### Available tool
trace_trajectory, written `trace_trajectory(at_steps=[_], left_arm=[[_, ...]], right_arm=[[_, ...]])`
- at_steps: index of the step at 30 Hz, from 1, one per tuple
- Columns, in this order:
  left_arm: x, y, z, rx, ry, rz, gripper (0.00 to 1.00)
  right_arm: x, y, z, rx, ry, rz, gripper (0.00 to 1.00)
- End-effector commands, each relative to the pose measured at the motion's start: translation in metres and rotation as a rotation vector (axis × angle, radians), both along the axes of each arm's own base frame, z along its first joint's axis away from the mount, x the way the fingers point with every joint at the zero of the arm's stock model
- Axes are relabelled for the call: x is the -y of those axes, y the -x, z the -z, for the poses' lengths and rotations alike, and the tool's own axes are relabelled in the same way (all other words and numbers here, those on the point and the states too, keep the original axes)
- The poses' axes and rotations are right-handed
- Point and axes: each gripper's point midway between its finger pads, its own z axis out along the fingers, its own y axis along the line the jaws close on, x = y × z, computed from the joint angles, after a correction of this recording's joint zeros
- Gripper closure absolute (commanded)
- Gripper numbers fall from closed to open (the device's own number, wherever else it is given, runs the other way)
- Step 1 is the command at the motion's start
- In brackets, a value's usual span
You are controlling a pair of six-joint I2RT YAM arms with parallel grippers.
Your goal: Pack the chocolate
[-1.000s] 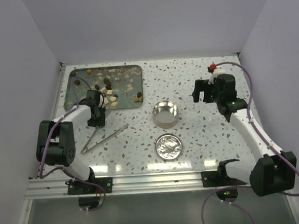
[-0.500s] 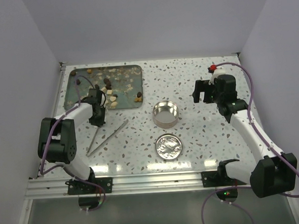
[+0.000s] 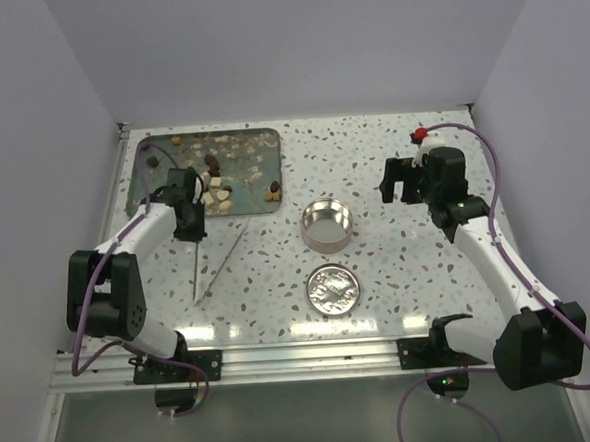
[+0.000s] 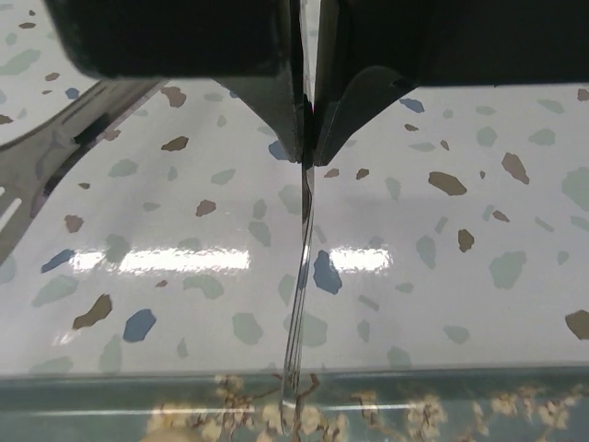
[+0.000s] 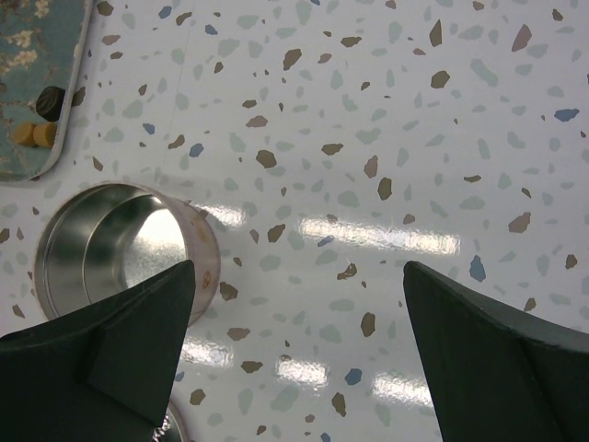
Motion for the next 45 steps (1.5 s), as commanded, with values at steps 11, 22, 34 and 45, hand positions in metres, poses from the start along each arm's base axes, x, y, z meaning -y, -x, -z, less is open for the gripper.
trace_trajectory(at_steps=[11,22,34,45], left_arm=[[0.014,-0.053,-0.032,0.186,0.083,-0.098,1.00],[0.021,-0.090,-0.021,0.234,0.116,-0.133,1.00],[0.023,-0.095,-0.023,0.261,0.126,-0.113,0.44],[0.034,-0.058,-0.062,0.388,0.237,-0.095,0.00]], right_arm=[[0.000,-0.001,-0.010,0.047,0.000,-0.003,0.02],[0.003,0.003,-0.016,0.061,0.018,-0.002,0.02],[0.003,0.004,-0.013,0.060,0.020,-0.005,0.02],[-0.001,0.003,-0.015,0.056,0.005,-0.019,0.01]])
